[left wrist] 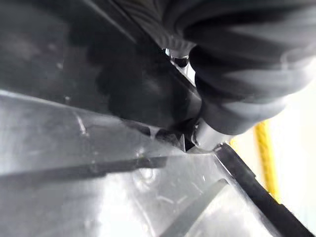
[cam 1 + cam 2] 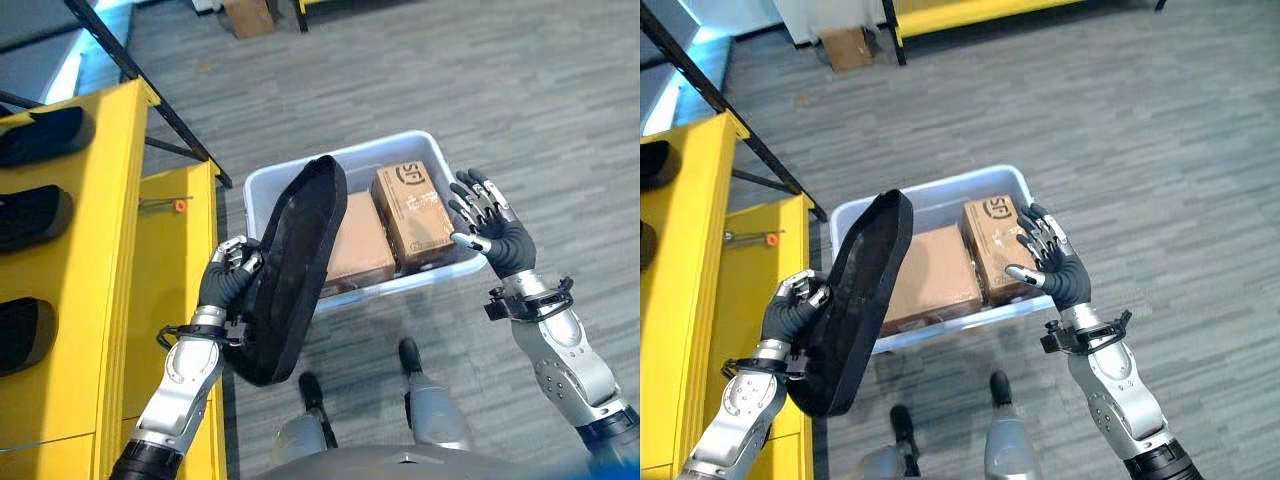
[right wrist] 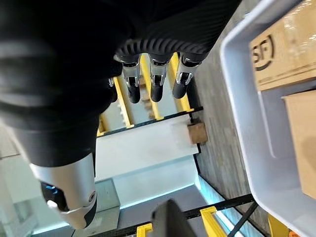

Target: Move parts from the plastic box to the shelf.

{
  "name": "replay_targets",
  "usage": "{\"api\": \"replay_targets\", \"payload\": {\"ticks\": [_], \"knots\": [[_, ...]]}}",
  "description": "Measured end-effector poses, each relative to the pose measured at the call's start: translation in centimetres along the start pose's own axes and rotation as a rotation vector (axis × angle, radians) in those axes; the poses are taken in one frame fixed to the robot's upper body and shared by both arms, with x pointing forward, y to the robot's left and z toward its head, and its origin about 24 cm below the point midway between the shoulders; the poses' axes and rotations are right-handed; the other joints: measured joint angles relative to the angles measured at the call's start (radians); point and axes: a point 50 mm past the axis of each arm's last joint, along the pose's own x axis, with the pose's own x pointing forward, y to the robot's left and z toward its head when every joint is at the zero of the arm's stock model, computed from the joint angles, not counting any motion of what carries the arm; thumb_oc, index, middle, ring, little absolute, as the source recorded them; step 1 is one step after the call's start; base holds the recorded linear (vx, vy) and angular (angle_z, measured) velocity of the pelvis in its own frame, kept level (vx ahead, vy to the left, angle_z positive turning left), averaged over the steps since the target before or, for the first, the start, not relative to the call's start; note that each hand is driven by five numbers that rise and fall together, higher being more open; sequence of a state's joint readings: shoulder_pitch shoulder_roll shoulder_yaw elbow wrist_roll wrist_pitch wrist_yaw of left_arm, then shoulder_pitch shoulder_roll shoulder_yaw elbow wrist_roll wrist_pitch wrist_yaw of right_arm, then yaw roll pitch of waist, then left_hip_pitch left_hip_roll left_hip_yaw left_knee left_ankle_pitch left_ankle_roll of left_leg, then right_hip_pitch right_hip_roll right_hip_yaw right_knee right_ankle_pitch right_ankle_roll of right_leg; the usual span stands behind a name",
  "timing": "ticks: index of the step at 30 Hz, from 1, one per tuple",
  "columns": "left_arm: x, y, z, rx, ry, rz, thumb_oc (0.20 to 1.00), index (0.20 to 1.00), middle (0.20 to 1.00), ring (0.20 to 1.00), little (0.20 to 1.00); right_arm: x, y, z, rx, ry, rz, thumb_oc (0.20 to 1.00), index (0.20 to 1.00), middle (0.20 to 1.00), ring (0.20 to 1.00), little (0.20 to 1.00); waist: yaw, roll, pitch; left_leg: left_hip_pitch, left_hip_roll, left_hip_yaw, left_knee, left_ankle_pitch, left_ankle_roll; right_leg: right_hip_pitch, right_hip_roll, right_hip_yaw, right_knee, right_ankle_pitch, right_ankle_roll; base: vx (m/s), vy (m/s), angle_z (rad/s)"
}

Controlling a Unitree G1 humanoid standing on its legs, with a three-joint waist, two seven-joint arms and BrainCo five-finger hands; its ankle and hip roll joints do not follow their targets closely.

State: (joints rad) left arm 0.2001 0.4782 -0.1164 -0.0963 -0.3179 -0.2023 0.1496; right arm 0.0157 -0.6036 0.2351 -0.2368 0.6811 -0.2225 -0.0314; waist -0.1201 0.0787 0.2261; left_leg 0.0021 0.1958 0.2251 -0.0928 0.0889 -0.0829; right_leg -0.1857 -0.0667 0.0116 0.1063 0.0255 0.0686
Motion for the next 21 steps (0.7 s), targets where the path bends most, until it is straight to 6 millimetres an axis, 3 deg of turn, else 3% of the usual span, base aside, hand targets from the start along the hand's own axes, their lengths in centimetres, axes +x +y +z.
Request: {"api": "replay_targets", "payload": {"ticks": [2,4,6,8,9,11,12,13,15,16,17,21], "knots": [[-0.8,-0.1,-0.7,-0.036,0.039,-0.002,0.2,0.2,0.2,0.2,0.2,0.0,0.2,-0.1,0.003,0.007,0.018,1.0,1.0,1.0,1.0,1.0,0.008,-0.004,-0.016,0.009,0.011,-0.016,0.002,-0.001,0.001,-0.022,0.011,-0.016,0.096,-0.05,-0.011,-0.03,-0.189,0.18],[-1.7,0.0,-1.5,-0.056,0.086,-0.006,0.2,0.2,0.2,0.2,0.2,-0.2,0.5,-0.6,0.012,0.03,0.038,1.0,1.0,1.0,1.0,1.0,0.032,-0.03,-0.047,0.019,0.027,-0.024,0.009,-0.009,0.008,-0.065,0.017,-0.031,0.211,-0.127,-0.035,-0.1,-0.277,0.19],[-2.1,-0.1,-1.9,-0.062,0.11,-0.016,0.2,0.2,0.2,0.2,0.2,-0.2,0.4,-0.8,0.009,0.037,0.038,1.0,1.0,1.0,1.0,1.0,0.054,-0.045,-0.063,0.006,0.049,-0.078,0.015,-0.001,0.015,-0.083,0.023,-0.08,0.289,-0.18,-0.072,-0.12,-0.217,0.51],[-2.2,-0.6,-2.2,-0.073,0.132,-0.035,0.2,0.2,0.2,0.2,0.2,-0.3,0.1,-1.0,-0.001,0.051,0.027,1.0,1.0,1.0,1.0,1.0,0.073,-0.049,-0.068,-0.022,0.057,-0.133,0.02,0.026,0.074,-0.085,0.028,-0.128,0.324,-0.213,-0.09,-0.11,-0.106,0.87],[-1.9,-1.0,-2.2,-0.085,0.128,-0.046,0.2,0.2,0.2,0.2,0.2,-0.4,-0.1,-1.0,-0.015,0.054,0.021,1.0,1.0,1.0,1.0,1.0,0.087,-0.046,-0.068,-0.046,0.061,-0.16,0.027,0.059,0.093,-0.082,0.025,-0.167,0.334,-0.229,-0.116,-0.07,-0.048,0.8],[-1.7,-1.4,-2.6,-0.087,0.143,-0.062,0.2,0.2,0.2,0.2,0.2,-0.6,-0.3,-1.2,-0.033,0.064,0.009,1.0,1.0,1.0,1.0,1.0,0.112,-0.056,-0.06,-0.071,0.053,-0.164,0.03,0.164,0.075,-0.079,0.004,-0.212,0.336,-0.238,-0.144,-0.15,-0.083,0.74],[-1.8,-1.4,-2.9,-0.086,0.161,-0.063,0.2,0.2,0.2,0.2,0.2,-0.7,-0.4,-1.4,-0.038,0.073,0.008,1.0,1.0,1.0,1.0,1.0,0.121,-0.073,-0.053,-0.073,0.031,-0.167,0.045,0.175,0.076,-0.076,-0.012,-0.226,0.326,-0.237,-0.166,-0.23,-0.122,0.51],[-1.9,-1.4,-3.1,-0.086,0.171,-0.066,0.2,0.2,0.2,0.2,0.2,-0.9,-0.4,-1.5,-0.036,0.077,0.001,1.0,1.0,1.0,1.0,1.0,0.125,-0.081,-0.049,-0.076,0.009,-0.165,0.093,0.141,0.068,-0.063,-0.029,-0.243,0.312,-0.225,-0.188,-0.18,-0.098,0.51],[-1.7,-1.5,-3.1,-0.083,0.171,-0.077,0.2,0.2,0.2,0.2,0.2,-1.5,-0.7,-1.6,-0.034,0.085,-0.02,1.0,1.0,1.0,1.0,1.0,0.101,-0.097,-0.043,-0.084,-0.029,-0.147,0.24,0.023,0.041,0.004,-0.056,-0.304,0.209,-0.181,-0.183,-0.14,-0.061,0.83],[-1.5,-1.6,-3.0,-0.084,0.164,-0.08,0.2,0.2,0.2,0.2,0.2,-1.6,-0.9,-1.6,-0.034,0.087,-0.028,1.0,1.0,1.0,1.0,1.0,0.093,-0.1,-0.044,-0.074,-0.04,-0.145,0.271,0.004,0.042,0.018,-0.059,-0.329,0.176,-0.164,-0.191,-0.07,0.023,0.93],[-1.0,-1.7,-2.7,-0.087,0.145,-0.084,0.2,0.2,0.2,0.2,0.2,-1.6,-1.0,-1.5,-0.036,0.084,-0.033,1.0,1.0,1.0,1.0,1.0,0.087,-0.106,-0.043,-0.055,-0.049,-0.121,0.35,-0.068,0.034,0.04,-0.065,-0.355,0.136,-0.143,-0.186,-0.01,0.037,0.66],[-0.3,-2.1,-2.1,-0.099,0.112,-0.094,0.2,0.2,0.2,0.2,0.2,-1.6,-1.0,-1.5,-0.022,0.072,-0.049,1.0,1.0,1.0,1.0,1.0,0.059,-0.097,-0.044,0.052,-0.041,-0.096,0.259,-0.102,0.026,0.077,-0.052,-0.435,0.097,-0.116,-0.163,-0.01,0.154,0.7]]}}
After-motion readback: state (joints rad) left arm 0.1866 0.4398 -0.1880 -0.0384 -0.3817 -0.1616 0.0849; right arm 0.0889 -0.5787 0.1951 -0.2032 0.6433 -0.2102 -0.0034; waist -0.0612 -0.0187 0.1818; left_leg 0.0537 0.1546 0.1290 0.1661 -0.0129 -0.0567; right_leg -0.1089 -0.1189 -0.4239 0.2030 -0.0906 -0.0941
